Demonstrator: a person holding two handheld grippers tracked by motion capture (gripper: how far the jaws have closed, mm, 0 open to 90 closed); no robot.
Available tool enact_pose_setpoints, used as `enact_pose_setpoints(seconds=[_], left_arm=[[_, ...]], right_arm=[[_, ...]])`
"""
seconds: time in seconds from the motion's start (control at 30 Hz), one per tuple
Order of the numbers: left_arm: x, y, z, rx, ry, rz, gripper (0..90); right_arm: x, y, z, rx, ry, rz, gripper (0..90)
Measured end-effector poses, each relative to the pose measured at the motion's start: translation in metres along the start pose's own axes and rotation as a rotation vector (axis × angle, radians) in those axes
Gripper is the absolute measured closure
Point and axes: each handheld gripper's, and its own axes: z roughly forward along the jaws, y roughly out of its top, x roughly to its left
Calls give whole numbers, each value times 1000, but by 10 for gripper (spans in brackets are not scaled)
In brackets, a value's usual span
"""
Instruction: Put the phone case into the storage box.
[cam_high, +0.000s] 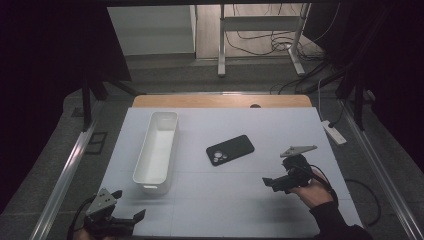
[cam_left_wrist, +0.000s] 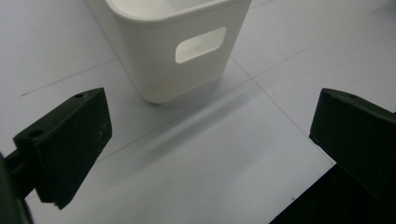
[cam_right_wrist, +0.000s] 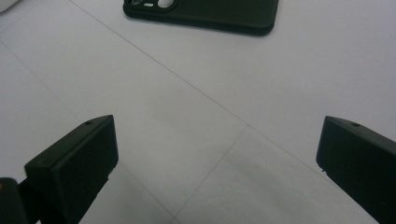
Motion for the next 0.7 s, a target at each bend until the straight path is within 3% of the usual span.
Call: enact_pose_setpoints(seconds=[0.7], left_arm=[[1,0,0,-3,-1,-4,0]], right_arm=[[-3,33,26,13,15,-36,0]])
